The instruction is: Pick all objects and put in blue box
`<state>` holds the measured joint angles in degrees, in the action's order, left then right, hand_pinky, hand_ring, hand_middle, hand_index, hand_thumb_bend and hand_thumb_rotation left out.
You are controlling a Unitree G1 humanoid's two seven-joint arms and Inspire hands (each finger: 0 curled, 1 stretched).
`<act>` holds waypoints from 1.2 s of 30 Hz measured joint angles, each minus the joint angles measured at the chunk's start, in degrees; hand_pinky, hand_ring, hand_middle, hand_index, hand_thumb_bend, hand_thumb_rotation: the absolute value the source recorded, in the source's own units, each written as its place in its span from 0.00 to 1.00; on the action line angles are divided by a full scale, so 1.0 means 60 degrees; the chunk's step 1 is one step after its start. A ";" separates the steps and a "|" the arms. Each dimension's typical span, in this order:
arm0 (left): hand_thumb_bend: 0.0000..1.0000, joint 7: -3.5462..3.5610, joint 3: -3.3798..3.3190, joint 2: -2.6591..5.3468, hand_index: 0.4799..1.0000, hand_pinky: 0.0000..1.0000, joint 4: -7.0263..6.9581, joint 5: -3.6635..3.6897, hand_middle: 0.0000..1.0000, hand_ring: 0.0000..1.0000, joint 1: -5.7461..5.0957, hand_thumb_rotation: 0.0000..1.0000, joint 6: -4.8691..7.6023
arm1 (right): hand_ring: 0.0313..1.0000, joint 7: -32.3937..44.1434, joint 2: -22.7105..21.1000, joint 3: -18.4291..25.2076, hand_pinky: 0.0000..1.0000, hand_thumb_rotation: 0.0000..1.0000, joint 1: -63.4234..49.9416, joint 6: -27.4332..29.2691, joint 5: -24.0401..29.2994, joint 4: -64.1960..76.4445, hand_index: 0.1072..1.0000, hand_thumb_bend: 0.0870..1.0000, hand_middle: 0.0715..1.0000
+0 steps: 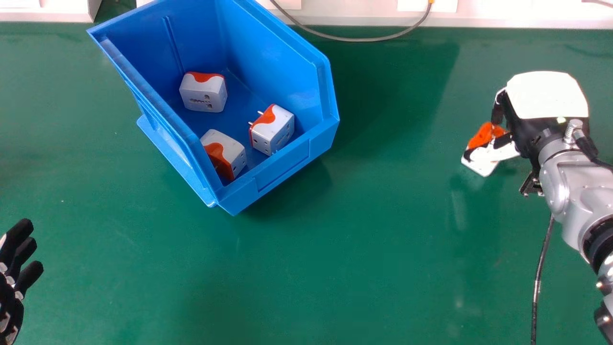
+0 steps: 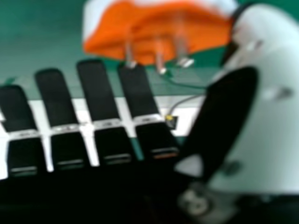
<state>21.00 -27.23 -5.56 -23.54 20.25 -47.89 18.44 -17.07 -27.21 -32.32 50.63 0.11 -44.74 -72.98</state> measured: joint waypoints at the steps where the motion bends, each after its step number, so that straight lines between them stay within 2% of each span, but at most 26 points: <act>1: 0.90 0.0002 -0.0022 0.0000 1.00 0.94 0.0000 0.0002 0.96 0.96 -0.0043 1.00 0.0000 | 0.45 0.0025 0.0003 0.0005 0.40 0.46 0.0001 -0.0002 0.0008 -0.0001 0.27 0.37 0.45; 5: 0.90 0.0005 -0.0027 0.0000 1.00 0.94 -0.0046 0.0006 0.96 0.96 -0.0088 1.00 -0.0001 | 0.42 0.0085 0.0002 0.0027 0.39 0.45 0.0004 0.0016 0.0026 0.0000 0.25 0.36 0.41; 7: 0.90 0.0010 -0.0028 0.0000 1.00 0.94 -0.0058 0.0008 0.96 0.96 -0.0098 1.00 -0.0001 | 0.48 0.0092 0.0002 0.0047 0.43 0.46 0.0003 0.0034 0.0076 0.0001 0.32 0.37 0.47; 10: 0.90 0.0020 -0.0028 0.0000 1.00 0.94 -0.0059 0.0008 0.96 0.96 -0.0100 1.00 -0.0001 | 0.48 0.0108 0.0002 0.0081 0.42 0.45 0.0003 0.0039 0.0116 0.0001 0.36 0.36 0.48; 12: 0.90 0.0028 -0.0028 0.0000 1.00 0.94 -0.0058 0.0009 0.96 0.96 -0.0100 1.00 -0.0001 | 0.43 0.0118 0.0002 0.0089 0.39 0.45 0.0003 0.0042 0.0151 0.0001 0.31 0.36 0.44; 15: 0.90 0.0040 -0.0028 0.0000 1.00 0.94 -0.0058 0.0010 0.96 0.96 -0.0100 1.00 -0.0001 | 0.44 0.0139 0.0002 0.0110 0.39 0.44 0.0003 0.0041 0.0220 0.0000 0.31 0.35 0.45; 17: 0.90 0.0038 -0.0027 0.0000 1.00 0.94 -0.0058 0.0010 0.96 0.96 -0.0100 1.00 -0.0001 | 0.41 0.0139 0.0002 0.0111 0.37 0.44 0.0003 0.0040 0.0241 -0.0001 0.27 0.35 0.42; 20: 0.90 0.0031 -0.0026 0.0000 1.00 0.94 -0.0068 0.0008 0.96 0.96 -0.0100 1.00 -0.0004 | 0.43 0.0138 0.0002 0.0111 0.39 0.44 0.0003 0.0040 0.0260 -0.0001 0.29 0.35 0.44; 23: 0.90 0.0005 -0.0021 0.0001 1.00 0.94 -0.0142 0.0008 0.96 0.96 -0.0100 1.00 -0.0034 | 0.42 0.0137 0.0003 0.0111 0.38 0.44 0.0003 0.0059 0.0287 0.0000 0.26 0.35 0.43; 25: 0.91 -0.0007 -0.0012 0.0006 1.00 0.94 -0.0180 0.0005 0.96 0.96 -0.0098 1.00 -0.0056 | 0.35 0.0127 0.0003 0.0114 0.33 0.43 0.0003 0.0111 0.0293 0.0003 0.22 0.35 0.36; 29: 0.92 -0.0030 0.0018 0.0016 1.00 0.94 -0.0185 -0.0011 0.95 0.96 -0.0043 0.99 -0.0072 | 0.32 0.0093 0.0018 0.0114 0.30 0.43 -0.0005 0.0366 0.0295 0.0115 0.20 0.35 0.33; 32: 0.93 -0.0049 0.0088 0.0044 1.00 0.93 -0.0185 -0.0011 0.95 0.96 -0.0006 0.97 -0.0087 | 0.29 0.0058 0.0064 0.0122 0.27 0.42 -0.0058 0.0637 0.0301 0.0332 0.17 0.34 0.29; 34: 0.94 -0.0127 0.0167 0.0087 1.00 0.93 -0.0238 -0.0012 0.95 0.95 -0.0006 0.96 -0.0169 | 0.20 0.0053 0.0102 0.0133 0.19 0.39 -0.0156 0.0852 0.0303 0.0539 0.12 0.35 0.21; 36: 0.94 -0.0197 0.0206 0.0102 1.00 0.93 -0.0292 -0.0015 0.95 0.95 -0.0005 0.96 -0.0237 | 0.16 0.0058 0.0167 0.0157 0.15 0.37 -0.0262 0.1007 0.0312 0.0711 0.11 0.35 0.17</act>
<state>19.82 -25.99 -4.95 -25.30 20.16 -47.92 17.02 -16.72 -26.21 -31.38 49.06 6.15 -42.87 -68.72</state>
